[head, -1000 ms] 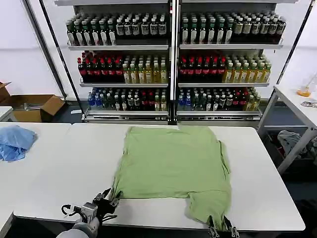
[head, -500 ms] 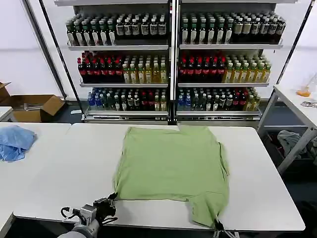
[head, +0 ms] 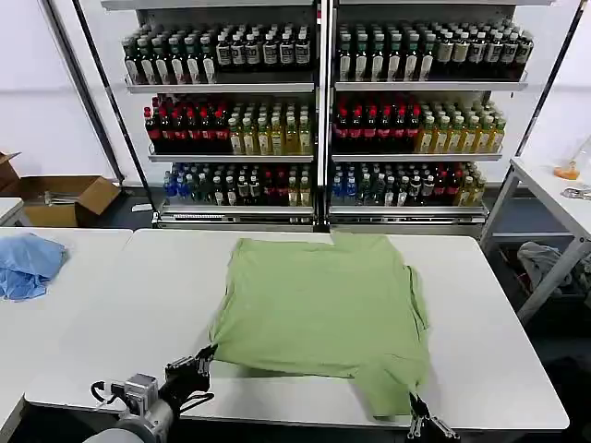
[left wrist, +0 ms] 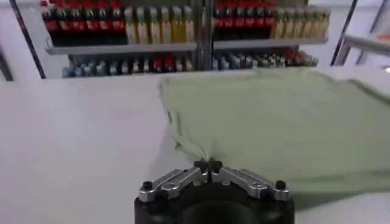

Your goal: Fold and organize the clothes.

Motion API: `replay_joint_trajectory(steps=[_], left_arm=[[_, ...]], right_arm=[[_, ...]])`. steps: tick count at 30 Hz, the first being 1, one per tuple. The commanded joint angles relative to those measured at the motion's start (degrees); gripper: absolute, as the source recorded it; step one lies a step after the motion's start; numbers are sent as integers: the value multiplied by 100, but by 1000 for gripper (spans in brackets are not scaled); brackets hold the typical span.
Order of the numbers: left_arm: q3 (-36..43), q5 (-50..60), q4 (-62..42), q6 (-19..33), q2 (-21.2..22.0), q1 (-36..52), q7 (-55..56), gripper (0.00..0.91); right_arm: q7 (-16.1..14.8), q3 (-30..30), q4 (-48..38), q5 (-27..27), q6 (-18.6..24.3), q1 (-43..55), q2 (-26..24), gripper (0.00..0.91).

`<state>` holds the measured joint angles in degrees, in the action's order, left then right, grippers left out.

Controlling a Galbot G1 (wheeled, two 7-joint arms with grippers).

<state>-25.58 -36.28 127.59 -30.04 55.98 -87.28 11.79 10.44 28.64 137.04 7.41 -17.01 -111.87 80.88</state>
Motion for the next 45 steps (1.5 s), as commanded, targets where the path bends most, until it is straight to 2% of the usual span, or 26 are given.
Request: replay_joint_trajectory(steps=[1,10,19,25,39,40,42,43,44,45], left_arm=[[-275,-435,206,86,-17,118,12,30],[174,-347,-571,182,52,962,-9,30],[599,-76,-1252,162,150,1776,-2,30],[1017,236,-1705,151,295,2238,-12,30],[1468,912,-2454,135,638,2734,45,50],[1487,927,-2495,135,661,2768,52,71],[1530,984,-2574,139,707,2838,54,191],[1540,1000,-2613,138,724,2860,52,393],[1546,1017,-2638,135,738,2875,46,907],[1548,1048,-2679,135,743,2878,38,907]], right_arm=[[-2,442,409,345,182,212,-242,0],[82,673,-305,939,-24,1598,-888,0],[156,654,-979,1382,-208,2471,-1587,0],[175,343,-1574,1410,-245,3161,-1851,0],[163,-259,-2837,1291,-264,4209,-1999,0],[164,-281,-2891,1288,-263,4234,-2003,0],[157,-345,-3001,1257,-259,4272,-1996,0],[152,-368,-3032,1243,-257,4283,-1980,0],[146,-401,-3059,1219,-255,4291,-1964,0],[143,-423,-3073,1205,-256,4295,-1948,111]])
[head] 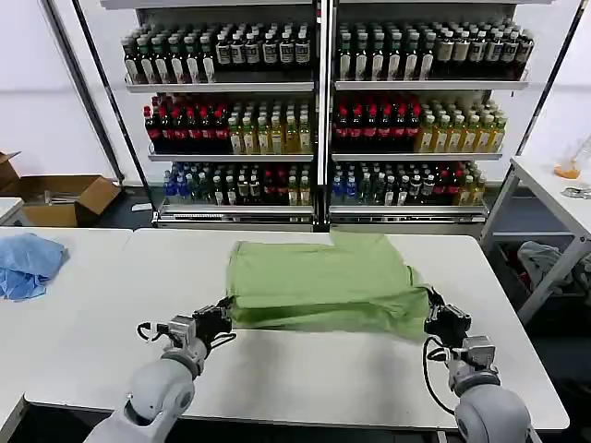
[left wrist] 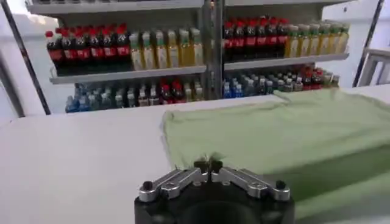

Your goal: Fold and organize the clothes.

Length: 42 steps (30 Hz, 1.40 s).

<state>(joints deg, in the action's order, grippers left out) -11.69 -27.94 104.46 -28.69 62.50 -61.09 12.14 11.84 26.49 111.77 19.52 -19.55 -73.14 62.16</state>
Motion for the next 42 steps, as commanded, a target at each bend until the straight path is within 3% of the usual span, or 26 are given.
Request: replay_joint_trajectory(steps=[1,2,3,11,22,30,32,33,34,35,36,37,42], left_arm=[[157,219,-388,-3,112,272,-6,907],[155,218,-406,-5,127,276,-13,907],[150,217,-413,-2,142,277,-29,907],[61,210,-317,105,231,209,-31,907],[-267,158,23,108,69,-517,-1,907],[-138,101,-280,67,186,-372,16,907],[-89,62,-350,42,193,-291,18,695],[-62,55,-384,34,194,-261,15,484],[-32,47,-428,30,201,-227,16,302],[-11,46,-468,30,209,-198,15,181],[5,42,-507,29,219,-171,18,151],[24,31,-549,30,230,-141,21,101],[57,-38,-641,24,224,-96,13,30]], right_arm=[[-11,-250,-562,-34,-13,426,-43,222],[-19,-276,-564,-62,-51,425,-14,524],[-30,-291,-548,-84,-108,413,13,907],[-116,-213,-272,-311,-320,61,164,907],[-116,531,749,-328,-325,-1099,439,907],[92,541,314,180,-706,-1028,579,907],[104,473,176,355,-798,-897,582,907],[118,423,100,453,-825,-809,586,715],[132,381,8,533,-859,-735,594,584],[139,329,-73,602,-870,-651,605,232],[144,289,-135,666,-883,-599,616,101],[156,218,-180,711,-885,-534,625,10],[151,-5,-332,785,-819,-359,634,0]])
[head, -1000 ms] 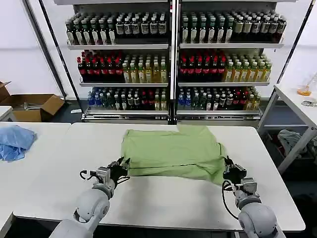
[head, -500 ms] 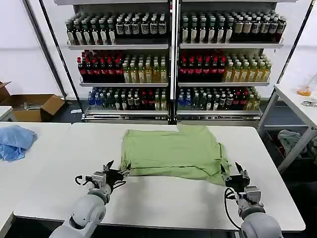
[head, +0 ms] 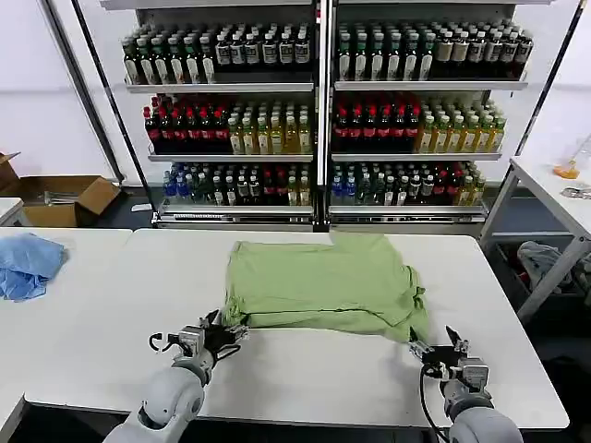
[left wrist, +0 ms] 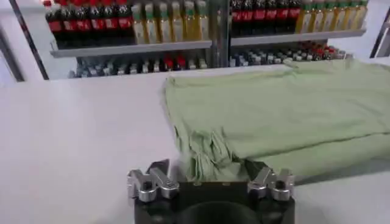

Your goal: Fold and organize the clothes.

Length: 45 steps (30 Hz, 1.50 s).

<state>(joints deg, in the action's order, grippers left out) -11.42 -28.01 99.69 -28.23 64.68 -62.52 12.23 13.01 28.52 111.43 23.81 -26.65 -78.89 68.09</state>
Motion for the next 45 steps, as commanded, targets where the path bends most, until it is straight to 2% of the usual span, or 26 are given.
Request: replay_joint_trajectory(steps=[1,12,21,30,34,45], left_arm=[[39,-83,-184,-35,2,59,-5,30],[26,-487,-259,-158,-14,140,-83,20],[-159,-751,284,-126,-203,-165,-116,20],[-416,-777,1167,-201,-519,-1011,-106,20],[-560,-744,1693,-250,-640,-1512,-75,20],[-1146,-567,2583,-250,-867,-2812,-20,20]], right_arm=[[27,-236,-310,357,-89,237,29,0],[-55,-343,-372,378,45,351,-114,0],[-211,-281,-86,379,42,40,-293,0],[-234,35,627,413,-5,-648,-491,0],[-246,277,1154,382,-36,-1300,-534,0],[-353,598,1940,-5,-9,-2642,-520,0]])
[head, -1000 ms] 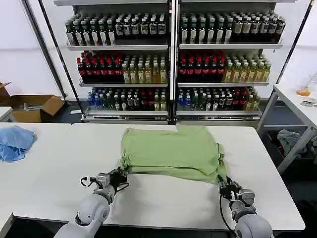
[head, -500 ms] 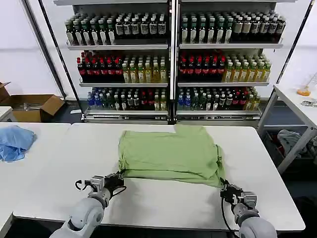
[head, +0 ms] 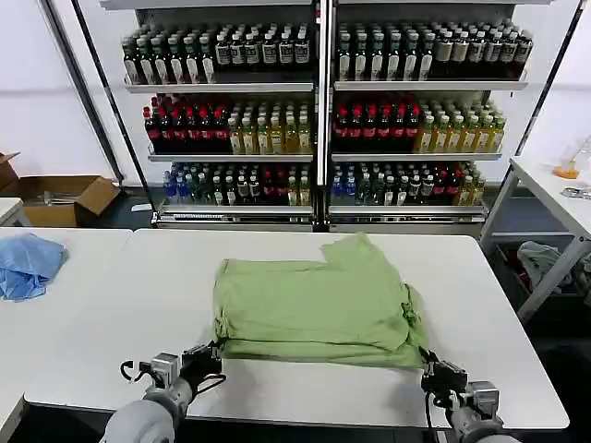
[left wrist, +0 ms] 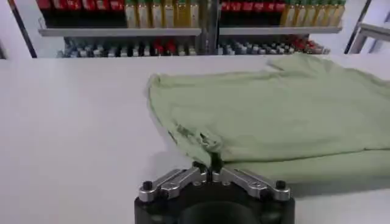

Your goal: Fold and organize the clothes.

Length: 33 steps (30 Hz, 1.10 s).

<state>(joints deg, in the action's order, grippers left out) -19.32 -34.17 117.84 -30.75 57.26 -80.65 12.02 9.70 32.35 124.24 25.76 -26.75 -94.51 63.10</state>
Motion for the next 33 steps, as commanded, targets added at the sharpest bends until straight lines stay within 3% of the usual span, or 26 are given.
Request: replay_joint_trajectory(steps=[1,3,4,5,6,7,14,19,25,33], left_arm=[[-406,77,825,0,-140,-1093,22,20],[-517,187,957,7,-202,-1299,21,20],[-555,191,990,4,-219,-1355,19,191],[-595,207,1044,3,-252,-1484,16,464],[-618,248,1102,-5,-279,-1619,-1,776],[-626,336,1115,-26,-289,-1669,-21,907],[-861,444,1373,-100,-242,-1869,-14,907],[-1031,779,1332,67,-353,-1407,-166,907],[-768,-88,492,262,-333,-21,195,907],[143,-484,-1176,100,-44,1996,245,907]], right_arm=[[-26,236,706,-231,-4,-1170,-10,0],[-57,275,805,-291,-15,-1350,-10,0],[-84,293,835,-337,-44,-1417,-13,494],[-93,302,870,-402,-108,-1461,-13,907],[-97,309,909,-478,-263,-1482,-6,907],[-97,310,917,-506,-314,-1486,-5,907],[-144,499,1099,-598,-114,-1304,-4,907],[-89,682,1275,-302,49,-882,-167,907],[222,446,782,344,42,304,-515,907],[622,-719,-706,1051,-300,2588,-650,907]])
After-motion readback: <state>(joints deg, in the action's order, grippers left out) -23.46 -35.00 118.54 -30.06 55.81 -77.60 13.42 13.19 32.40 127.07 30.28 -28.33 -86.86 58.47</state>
